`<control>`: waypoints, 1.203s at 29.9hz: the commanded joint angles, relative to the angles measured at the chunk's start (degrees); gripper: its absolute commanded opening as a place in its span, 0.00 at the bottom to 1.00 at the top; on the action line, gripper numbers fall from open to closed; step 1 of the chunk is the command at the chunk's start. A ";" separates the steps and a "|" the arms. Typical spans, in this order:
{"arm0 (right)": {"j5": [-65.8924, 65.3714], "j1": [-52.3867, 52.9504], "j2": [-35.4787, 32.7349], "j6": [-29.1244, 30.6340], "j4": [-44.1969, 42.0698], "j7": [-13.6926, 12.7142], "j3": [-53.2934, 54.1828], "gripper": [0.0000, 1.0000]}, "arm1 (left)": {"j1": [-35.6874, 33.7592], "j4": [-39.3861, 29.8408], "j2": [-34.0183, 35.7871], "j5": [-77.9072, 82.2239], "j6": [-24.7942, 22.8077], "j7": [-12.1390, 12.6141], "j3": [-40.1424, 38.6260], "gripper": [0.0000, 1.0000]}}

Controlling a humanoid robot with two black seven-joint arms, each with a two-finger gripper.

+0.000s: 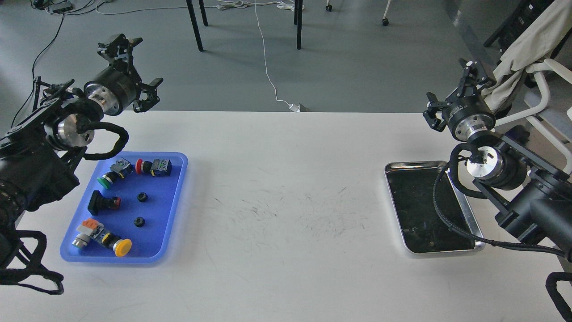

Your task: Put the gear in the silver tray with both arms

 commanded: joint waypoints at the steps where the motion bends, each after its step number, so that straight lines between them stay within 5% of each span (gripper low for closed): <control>1: 0.00 0.02 0.01 0.00 0.01 0.00 -0.07 0.99 | 0.00 0.00 -0.10 0.01 0.00 -0.15 0.09 0.99; 12: 0.00 -0.07 -0.43 0.00 0.10 0.00 -0.24 0.99 | -0.18 -0.35 0.78 0.01 -1.66 0.82 0.01 0.99; 17: 0.00 -0.07 -0.52 0.00 0.10 0.00 -0.24 0.99 | -0.62 -0.52 2.53 -0.16 -4.83 4.77 -0.26 0.99; 36: 0.00 -0.25 -0.52 0.00 0.10 0.09 -0.24 0.99 | 1.76 0.09 2.63 0.19 -6.73 3.99 0.88 0.99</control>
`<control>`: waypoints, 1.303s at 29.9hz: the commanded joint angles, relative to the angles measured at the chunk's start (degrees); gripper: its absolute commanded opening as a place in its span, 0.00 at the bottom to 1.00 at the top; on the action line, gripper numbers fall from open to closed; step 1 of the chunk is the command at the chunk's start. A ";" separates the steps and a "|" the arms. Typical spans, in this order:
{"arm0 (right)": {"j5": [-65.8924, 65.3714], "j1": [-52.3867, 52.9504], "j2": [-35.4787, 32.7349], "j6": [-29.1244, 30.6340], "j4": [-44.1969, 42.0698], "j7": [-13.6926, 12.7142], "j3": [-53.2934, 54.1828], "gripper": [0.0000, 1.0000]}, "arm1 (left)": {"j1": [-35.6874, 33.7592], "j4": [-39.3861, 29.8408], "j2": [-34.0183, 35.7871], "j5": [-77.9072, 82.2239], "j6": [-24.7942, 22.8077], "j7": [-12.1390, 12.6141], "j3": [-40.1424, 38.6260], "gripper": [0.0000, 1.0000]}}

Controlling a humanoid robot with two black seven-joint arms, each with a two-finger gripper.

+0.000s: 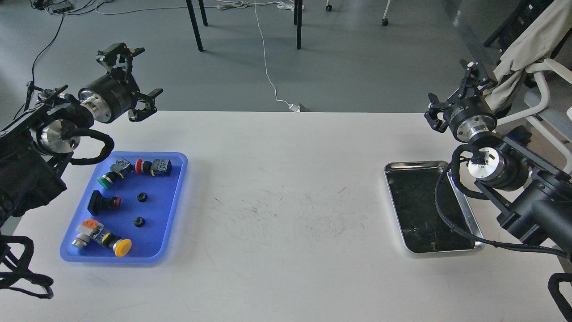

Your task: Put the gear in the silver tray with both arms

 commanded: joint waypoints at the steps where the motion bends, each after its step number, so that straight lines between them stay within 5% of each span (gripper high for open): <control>1: 0.00 -0.08 0.00 0.00 0.01 0.04 0.09 0.99 | 0.16 0.07 0.16 0.00 0.06 -0.01 -0.01 0.99; 23: 0.00 0.19 -0.17 -1.05 0.36 0.04 0.18 0.99 | -0.54 -0.28 0.68 0.88 1.82 0.86 0.43 0.99; 28: 0.00 0.19 -0.17 -1.05 0.36 0.04 0.18 0.99 | -2.91 -1.07 5.16 1.05 0.00 3.51 5.60 0.99; 39: 0.00 -0.08 -0.17 -1.05 0.36 0.13 0.18 0.99 | -6.08 -7.57 12.02 11.15 0.00 2.98 14.76 0.99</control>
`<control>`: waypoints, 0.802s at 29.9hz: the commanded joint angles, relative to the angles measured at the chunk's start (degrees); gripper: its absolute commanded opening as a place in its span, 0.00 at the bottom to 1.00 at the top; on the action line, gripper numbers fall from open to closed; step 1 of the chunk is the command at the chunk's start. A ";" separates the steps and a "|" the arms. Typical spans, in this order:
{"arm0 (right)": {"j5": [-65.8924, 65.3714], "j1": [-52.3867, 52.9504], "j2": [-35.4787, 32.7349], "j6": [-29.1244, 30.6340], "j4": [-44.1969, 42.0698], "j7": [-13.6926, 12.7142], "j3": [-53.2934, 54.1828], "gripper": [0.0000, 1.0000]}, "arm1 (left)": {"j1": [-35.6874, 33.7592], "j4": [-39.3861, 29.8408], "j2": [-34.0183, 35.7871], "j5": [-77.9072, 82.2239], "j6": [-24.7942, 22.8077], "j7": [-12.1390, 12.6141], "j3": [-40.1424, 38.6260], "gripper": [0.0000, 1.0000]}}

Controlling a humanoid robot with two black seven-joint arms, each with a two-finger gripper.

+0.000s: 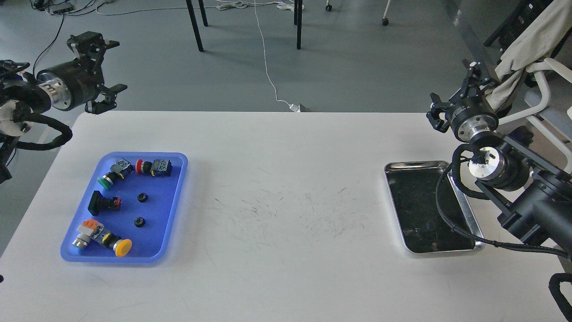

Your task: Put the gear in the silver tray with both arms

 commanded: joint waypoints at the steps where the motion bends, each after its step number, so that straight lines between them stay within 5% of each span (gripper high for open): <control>1: 0.00 -0.02 0.02 0.00 -0.01 0.08 -0.01 0.99 | -0.11 -4.25 3.15 5.61 0.03 -0.17 1.09 0.99; 13: -0.09 -0.28 0.02 0.00 -0.01 0.08 -0.18 0.99 | -0.02 -14.27 16.60 9.40 0.03 0.80 3.11 0.99; 24: -0.09 -0.54 -0.07 0.00 0.17 0.08 -0.18 0.99 | -1.34 -33.52 29.70 16.51 0.03 0.18 2.58 0.99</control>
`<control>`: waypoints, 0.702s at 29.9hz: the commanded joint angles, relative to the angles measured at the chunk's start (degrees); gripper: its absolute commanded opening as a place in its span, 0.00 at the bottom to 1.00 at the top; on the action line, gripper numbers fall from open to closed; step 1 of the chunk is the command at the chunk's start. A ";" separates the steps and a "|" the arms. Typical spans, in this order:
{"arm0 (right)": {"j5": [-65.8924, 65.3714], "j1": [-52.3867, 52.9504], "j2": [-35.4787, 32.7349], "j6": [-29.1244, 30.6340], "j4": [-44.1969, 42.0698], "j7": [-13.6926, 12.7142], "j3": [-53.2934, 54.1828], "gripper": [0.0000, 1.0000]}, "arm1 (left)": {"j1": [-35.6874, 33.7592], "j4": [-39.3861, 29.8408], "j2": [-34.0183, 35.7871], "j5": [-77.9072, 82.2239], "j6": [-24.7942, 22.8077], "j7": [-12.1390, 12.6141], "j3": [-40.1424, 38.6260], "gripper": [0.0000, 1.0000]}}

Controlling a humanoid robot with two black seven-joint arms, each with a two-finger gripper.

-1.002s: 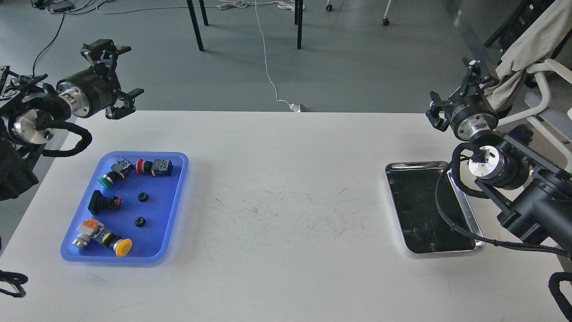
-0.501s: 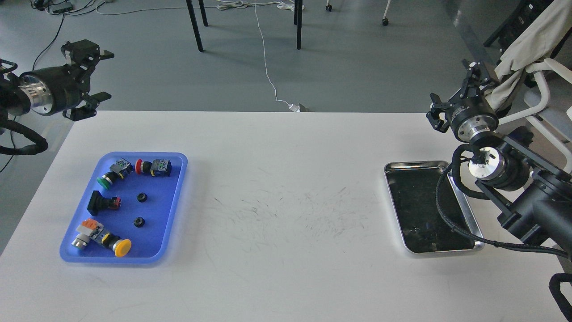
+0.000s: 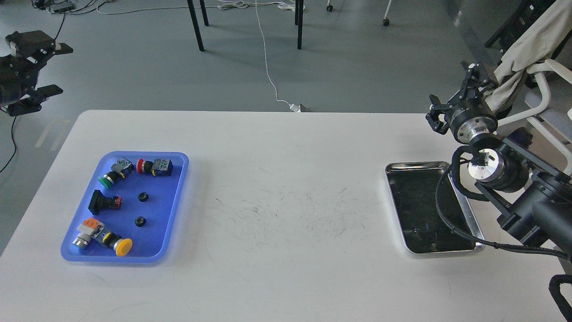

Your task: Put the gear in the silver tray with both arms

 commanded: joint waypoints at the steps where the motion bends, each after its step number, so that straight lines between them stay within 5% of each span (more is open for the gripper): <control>1: 0.00 -0.18 -0.17 -0.01 0.10 0.00 0.13 0.99 | -0.26 -4.27 3.35 1.71 0.01 -0.12 0.15 0.99; 21: 0.09 -0.71 -0.70 -0.09 0.10 0.18 1.18 0.99 | -3.16 -19.57 11.36 11.64 0.01 -1.26 -1.78 0.93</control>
